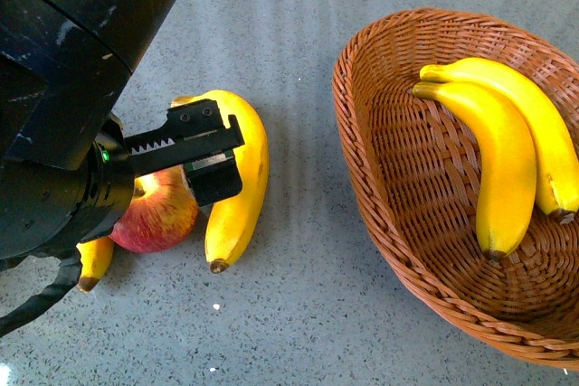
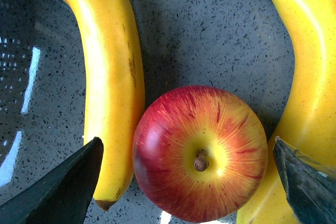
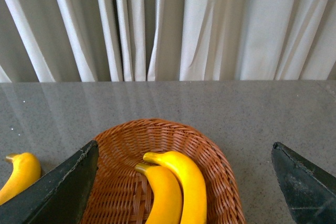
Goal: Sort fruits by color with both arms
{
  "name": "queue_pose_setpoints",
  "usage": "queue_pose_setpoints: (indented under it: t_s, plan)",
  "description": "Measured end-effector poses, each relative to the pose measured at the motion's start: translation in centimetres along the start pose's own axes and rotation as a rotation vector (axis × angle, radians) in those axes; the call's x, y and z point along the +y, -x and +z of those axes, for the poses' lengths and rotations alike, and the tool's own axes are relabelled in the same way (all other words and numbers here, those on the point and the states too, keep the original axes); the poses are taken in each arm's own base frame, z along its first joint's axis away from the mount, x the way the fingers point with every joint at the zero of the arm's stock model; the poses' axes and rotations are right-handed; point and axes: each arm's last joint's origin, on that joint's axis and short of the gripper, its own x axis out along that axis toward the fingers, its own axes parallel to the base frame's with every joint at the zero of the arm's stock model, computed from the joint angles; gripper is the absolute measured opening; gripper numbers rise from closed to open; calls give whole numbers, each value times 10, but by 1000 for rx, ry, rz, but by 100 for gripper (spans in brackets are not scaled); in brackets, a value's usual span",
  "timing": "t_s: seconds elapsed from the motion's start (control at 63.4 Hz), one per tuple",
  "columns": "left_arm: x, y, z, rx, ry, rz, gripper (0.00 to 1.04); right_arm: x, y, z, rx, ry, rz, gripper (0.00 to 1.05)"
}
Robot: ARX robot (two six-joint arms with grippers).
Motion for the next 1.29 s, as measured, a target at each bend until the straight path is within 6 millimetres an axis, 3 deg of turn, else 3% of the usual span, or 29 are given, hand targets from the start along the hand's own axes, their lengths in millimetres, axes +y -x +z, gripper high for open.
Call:
queue_pose_setpoints:
  t_s: [0.631, 0.821, 1.01, 1.184, 1.294]
  plan:
    - [-7, -16, -4, 31, -22, 15, 96, 0, 0, 0, 0, 0, 0, 96]
    - [-8, -16, -4, 31, -22, 17, 74, 0, 0, 0, 0, 0, 0, 96]
    - [-9, -14, -3, 36, -6, 1, 71, 0, 0, 0, 0, 0, 0, 96]
    - [-6, 2, 15, 8, 107, -101, 71, 0, 0, 0, 0, 0, 0, 96]
    - [14, 16, 35, -88, 218, -64, 71, 0, 0, 0, 0, 0, 0, 96]
